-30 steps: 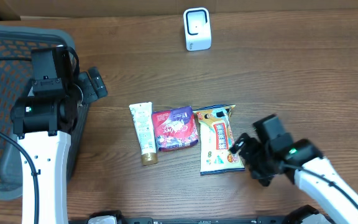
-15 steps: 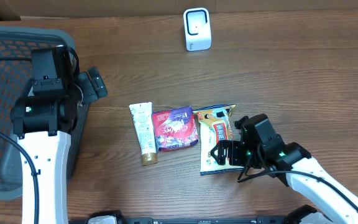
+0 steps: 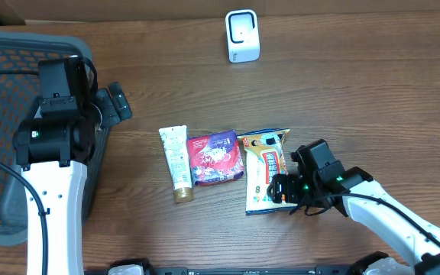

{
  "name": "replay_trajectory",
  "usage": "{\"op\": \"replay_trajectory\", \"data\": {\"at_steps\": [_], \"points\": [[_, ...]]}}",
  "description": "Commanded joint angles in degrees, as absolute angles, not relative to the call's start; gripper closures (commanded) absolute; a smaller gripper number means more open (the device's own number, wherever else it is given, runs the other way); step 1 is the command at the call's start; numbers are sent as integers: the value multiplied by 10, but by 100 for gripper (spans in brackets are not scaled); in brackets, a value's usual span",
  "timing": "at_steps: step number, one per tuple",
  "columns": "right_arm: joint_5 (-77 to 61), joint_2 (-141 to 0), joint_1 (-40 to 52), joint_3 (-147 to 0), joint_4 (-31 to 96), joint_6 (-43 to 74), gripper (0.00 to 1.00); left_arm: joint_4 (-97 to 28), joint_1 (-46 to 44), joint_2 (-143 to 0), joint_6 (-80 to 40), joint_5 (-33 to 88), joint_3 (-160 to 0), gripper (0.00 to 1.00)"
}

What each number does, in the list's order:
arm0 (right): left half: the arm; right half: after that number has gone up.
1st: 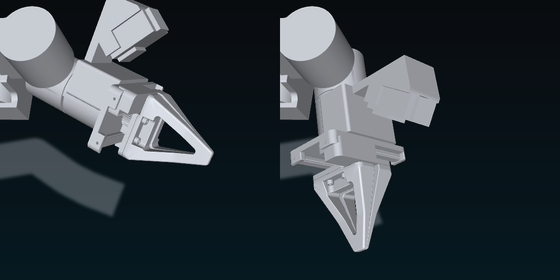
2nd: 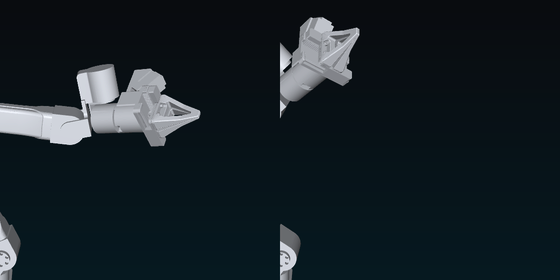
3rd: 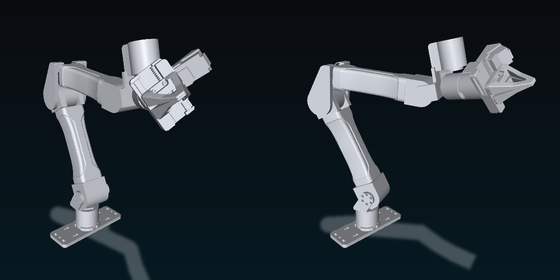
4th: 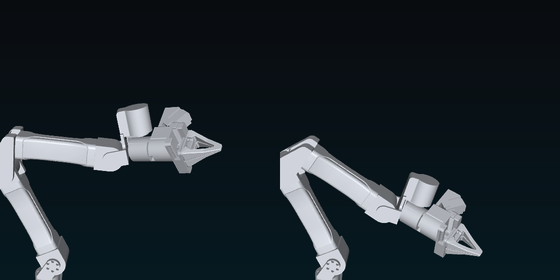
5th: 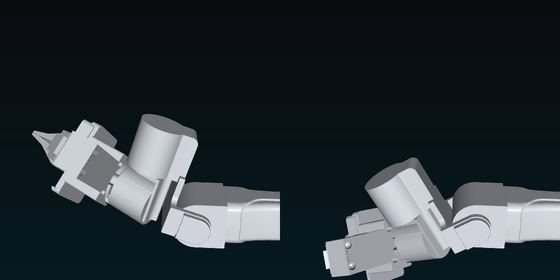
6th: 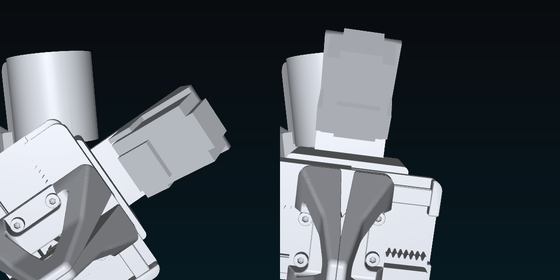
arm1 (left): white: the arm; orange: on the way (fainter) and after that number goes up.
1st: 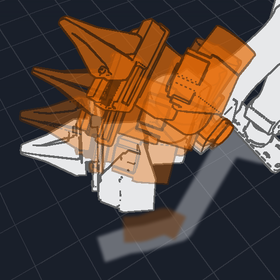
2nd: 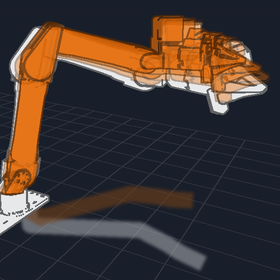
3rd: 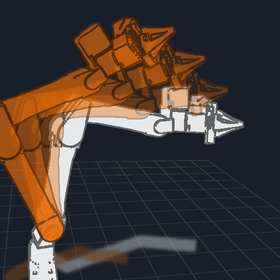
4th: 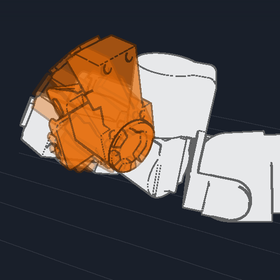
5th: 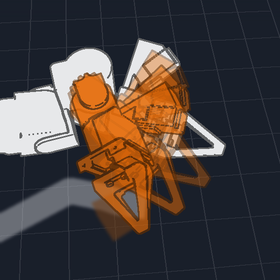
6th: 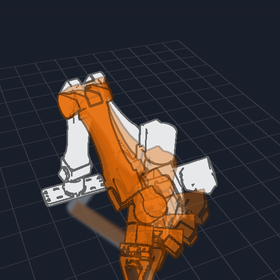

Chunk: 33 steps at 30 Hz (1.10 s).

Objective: Scan the item barcode

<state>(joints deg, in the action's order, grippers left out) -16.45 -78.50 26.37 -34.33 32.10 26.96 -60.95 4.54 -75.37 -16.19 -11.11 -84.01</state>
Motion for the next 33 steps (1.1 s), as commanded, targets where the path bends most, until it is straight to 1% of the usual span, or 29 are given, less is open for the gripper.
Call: {"op": "replay_trajectory", "data": {"at_steps": [1, 3, 5, 7, 9, 11, 12, 16, 20, 23, 26, 29, 30, 33], "points": [[-113, -807, 263, -341, 310, 307, 2, -611, 45, -749, -168, -105, -848, 0], [-137, -822, 263, -341, 300, 297, 0, -611, 45, -749, -168, -105, -848, 0], [-168, -837, 263, -341, 294, 278, 1, -611, 45, -749, -168, -105, -848, 0], [-196, -854, 263, -341, 291, 264, 10, -611, 45, -749, -168, -105, -848, 0], [-208, -870, 263, -341, 294, 263, 35, -611, 45, -749, -168, -105, -848, 0], [-211, -882, 263, -341, 294, 264, 89, -611, 45, -749, -168, -105, -848, 0], [-211, -887, 263, -341, 295, 268, 96, -611, 45, -749, -168, -105, -848, 0], [-227, -887, 263, -342, 307, 283, 96, -611, 45, -749, -168, -105, -848, 0], [-372, -887, 263, -360, 339, 283, 96, -611, 45, -749, -167, -105, -848, 0], [-527, -886, 263, -412, 438, 296, 96, -611, 45, -749, -168, -105, -848, 0], [-614, -886, 263, -456, 502, 319, 96, -611, 45, -749, -168, -105, -848, 0], [-708, -886, 263, -503, 565, 392, 96, -611, 45, -749, -168, -105, -848, 0], [-722, -886, 262, -513, 568, 420, 96, -611, 45, -749, -168, -105, -848, 0], [-737, -886, 261, -532, 567, 573, 96, -611, 45, -749, -168, -105, -848, 0]]}}
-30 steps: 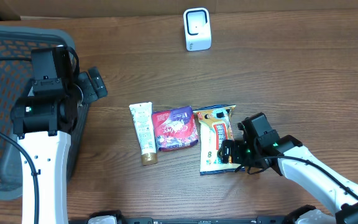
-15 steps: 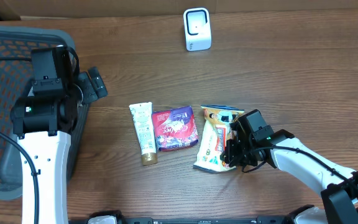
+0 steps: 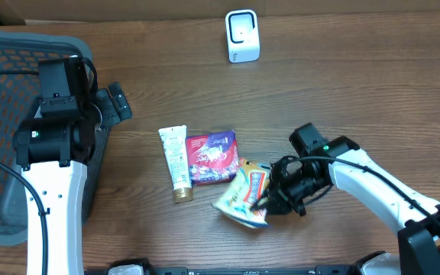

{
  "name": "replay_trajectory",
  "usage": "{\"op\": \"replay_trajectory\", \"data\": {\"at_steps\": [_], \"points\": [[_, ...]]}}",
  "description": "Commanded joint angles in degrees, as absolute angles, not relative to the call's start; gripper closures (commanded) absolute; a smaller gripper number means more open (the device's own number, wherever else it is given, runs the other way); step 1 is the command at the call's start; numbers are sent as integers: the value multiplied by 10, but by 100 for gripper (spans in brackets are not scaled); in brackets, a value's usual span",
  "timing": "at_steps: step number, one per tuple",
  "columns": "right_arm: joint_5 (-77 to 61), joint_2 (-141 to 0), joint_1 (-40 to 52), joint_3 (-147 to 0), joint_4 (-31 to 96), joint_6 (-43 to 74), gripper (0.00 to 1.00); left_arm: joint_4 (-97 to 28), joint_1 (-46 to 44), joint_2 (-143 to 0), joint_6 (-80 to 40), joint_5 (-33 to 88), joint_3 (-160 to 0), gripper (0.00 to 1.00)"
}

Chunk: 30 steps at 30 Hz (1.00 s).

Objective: Scan the item barcode

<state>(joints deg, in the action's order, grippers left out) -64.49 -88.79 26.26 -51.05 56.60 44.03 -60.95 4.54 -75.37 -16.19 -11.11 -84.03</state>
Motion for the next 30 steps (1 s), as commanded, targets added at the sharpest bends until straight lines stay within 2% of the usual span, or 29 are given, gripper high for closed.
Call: {"op": "replay_trajectory", "data": {"at_steps": [1, 7, 11, 17, 24, 28, 29, 30], "points": [[-739, -886, 258, -533, 558, 658, 96, -611, 45, -749, -168, -105, -848, 0], [-771, -886, 244, -533, 536, 895, 96, -611, 45, -749, -168, -105, -848, 0], [-776, -887, 220, -533, 460, 1039, 96, -611, 45, -749, -167, -105, -848, 0], [-672, -895, 156, -533, 375, 1227, 96, -611, 45, -749, -168, -105, -848, 0], [-612, -924, 63, -533, 365, 1239, 96, -611, 45, -749, -168, -105, -848, 0], [-611, -954, 43, -533, 364, 1239, 96, -611, 45, -749, -168, -105, -848, 0], [-611, -961, 39, -533, 361, 1239, 96, -611, 45, -749, -168, -105, -848, 0], [-612, -969, 36, -533, 356, 1239, 91, -611, 45, -749, -168, -105, -848, 0]]}}
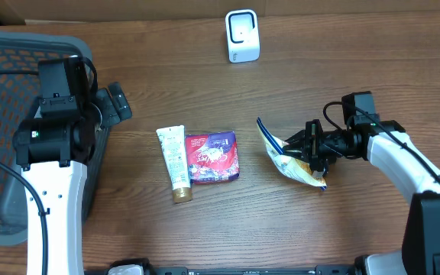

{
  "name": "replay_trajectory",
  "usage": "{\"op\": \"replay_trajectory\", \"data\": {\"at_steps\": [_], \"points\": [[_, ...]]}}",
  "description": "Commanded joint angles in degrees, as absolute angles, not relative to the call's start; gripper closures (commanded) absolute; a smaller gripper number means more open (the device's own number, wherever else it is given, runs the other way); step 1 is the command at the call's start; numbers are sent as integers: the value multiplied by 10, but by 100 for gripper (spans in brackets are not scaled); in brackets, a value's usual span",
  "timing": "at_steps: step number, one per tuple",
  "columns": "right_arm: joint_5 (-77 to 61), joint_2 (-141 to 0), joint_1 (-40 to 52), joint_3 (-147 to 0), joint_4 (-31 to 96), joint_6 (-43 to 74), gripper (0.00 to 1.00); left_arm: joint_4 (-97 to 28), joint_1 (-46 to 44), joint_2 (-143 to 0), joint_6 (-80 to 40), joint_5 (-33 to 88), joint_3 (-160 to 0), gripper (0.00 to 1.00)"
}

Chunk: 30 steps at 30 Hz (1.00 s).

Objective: Scan the item barcode

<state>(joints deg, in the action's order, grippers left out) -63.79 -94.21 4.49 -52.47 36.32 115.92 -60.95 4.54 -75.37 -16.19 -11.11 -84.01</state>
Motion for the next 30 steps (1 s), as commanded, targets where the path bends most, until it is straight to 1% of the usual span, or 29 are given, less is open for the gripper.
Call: {"op": "replay_trajectory", "data": {"at_steps": [1, 3, 4, 9, 11, 12, 14, 15, 16, 19, 20, 22, 24, 26, 28, 30], "points": [[-618, -978, 33, -533, 346, 1239, 86, -611, 45, -749, -168, -105, -848, 0], [-641, -994, 25, -533, 316, 1239, 76, -611, 45, -749, -168, -105, -848, 0], [-654, -1001, 21, -533, 297, 1239, 73, -611, 45, -749, -167, -105, -848, 0], [-675, -1020, -19, -533, 203, 1239, 62, -611, 45, -749, -168, -105, -848, 0], [-669, -1020, -44, -533, 178, 1239, 61, -611, 45, -749, -168, -105, -848, 0], [-668, -1020, -58, -533, 159, 1239, 58, -611, 45, -749, -168, -105, -848, 0], [-657, -1020, -81, -533, 110, 1216, 47, -611, 45, -749, -168, -105, -848, 0], [-650, -1020, -92, -533, 65, 1185, 39, -611, 45, -749, -167, -105, -848, 0], [-642, -1020, -101, -533, 14, 1155, 0, -611, 45, -749, -168, -105, -848, 0], [-624, -1020, -121, -533, -157, 1061, 0, -611, 45, -749, -168, -105, -848, 0], [-618, -1020, -124, -534, -290, 999, 0, -611, 45, -749, -168, -105, -848, 0], [-642, -1019, -123, -534, -372, 985, 0, -611, 45, -749, -168, -105, -848, 0], [-670, -1018, -117, -534, -410, 968, 1, -611, 45, -749, -168, -105, -848, 0], [-689, -1015, -108, -534, -415, 889, 1, -611, 45, -749, -168, -105, -848, 0], [-717, -1013, -96, -534, -411, 776, 1, -611, 45, -749, -168, -105, -848, 0], [-736, -1009, -80, -534, -375, 700, 1, -611, 45, -749, -168, -105, -848, 0]]}}
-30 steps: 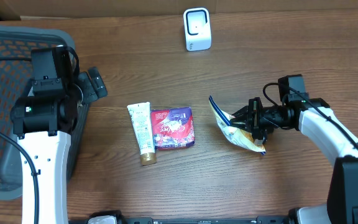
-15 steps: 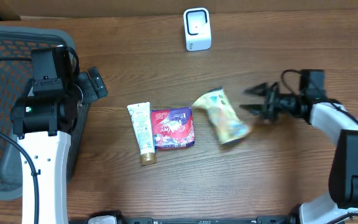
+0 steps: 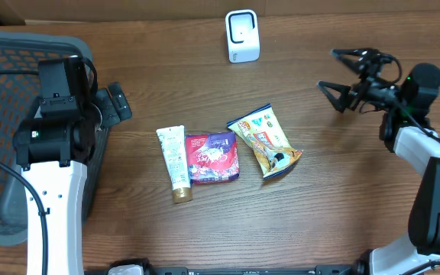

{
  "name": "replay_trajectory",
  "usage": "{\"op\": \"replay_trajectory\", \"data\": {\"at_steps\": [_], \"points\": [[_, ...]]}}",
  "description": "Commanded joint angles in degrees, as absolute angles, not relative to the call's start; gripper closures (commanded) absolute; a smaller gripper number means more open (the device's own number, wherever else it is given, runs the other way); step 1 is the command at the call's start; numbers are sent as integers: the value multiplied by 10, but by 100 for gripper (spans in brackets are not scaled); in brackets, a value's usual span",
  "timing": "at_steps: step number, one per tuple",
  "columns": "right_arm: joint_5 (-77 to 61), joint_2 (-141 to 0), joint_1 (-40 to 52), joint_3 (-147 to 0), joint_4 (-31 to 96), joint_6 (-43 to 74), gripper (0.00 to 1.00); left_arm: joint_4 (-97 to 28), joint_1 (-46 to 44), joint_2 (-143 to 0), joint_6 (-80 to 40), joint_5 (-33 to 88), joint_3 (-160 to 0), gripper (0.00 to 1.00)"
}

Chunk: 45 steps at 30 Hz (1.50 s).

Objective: Scan the item barcode

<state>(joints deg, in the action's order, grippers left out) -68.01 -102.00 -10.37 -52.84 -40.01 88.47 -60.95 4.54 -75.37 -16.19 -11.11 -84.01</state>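
Note:
The yellow-and-green snack packet point(image 3: 266, 142) lies flat on the table, angled, just right of a purple-red packet point(image 3: 214, 157). A white tube point(image 3: 174, 163) lies left of that. The white barcode scanner point(image 3: 242, 36) stands at the back middle. My right gripper point(image 3: 341, 74) is open and empty, far right of the scanner and well away from the snack packet. My left gripper point(image 3: 114, 103) rests beside the basket; its jaws are hard to read.
A dark mesh basket point(image 3: 6, 53) fills the left side, under the left arm. A small orange object peeks in at the right edge. Cardboard runs along the back edge.
The right gripper has let go of the snack packet, which now lies flat beside the purple-red packet. The gripper is open and stands further back and right. The left arm is unchanged.
The right gripper was at the snack packet lying right of the purple-red packet. Then it held the packet tilted off the table near the front. Then it held it on edge further right. Now the packet lies flat again, turned, and the gripper is empty.

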Motion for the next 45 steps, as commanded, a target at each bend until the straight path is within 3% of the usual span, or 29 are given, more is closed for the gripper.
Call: {"op": "replay_trajectory", "data": {"at_steps": [1, 6, 10, 14, 19, 25, 31, 37, 45], "points": [[-736, -1006, -70, -534, -353, 660, 1, -611, 45, -749, -168, -105, -848, 0], [-609, -974, -34, -534, -228, 488, 1, -611, 45, -749, -168, -105, -848, 0], [-287, -913, 10, -571, 37, 315, 1, -611, 45, -749, -168, -105, -848, 0], [-3, -850, 71, -657, 255, 231, 1, -611, 45, -749, -168, -105, -848, 0], [80, -771, 126, -718, 453, 232, 0, -611, 45, -749, -168, -105, -848, 0], [15, -745, 140, -690, 699, 501, 0, -611, 45, -749, -168, -105, -848, 0], [-124, -745, 153, -543, 549, 548, 0, -611, 45, -749, -168, -105, -848, 0], [-121, -746, 192, -453, 419, 724, 0, -611, 45, -749, -168, -105, -848, 0], [-101, -803, 244, -415, 274, 828, 0, -611, 45, -749, -168, -105, -848, 0]]}}
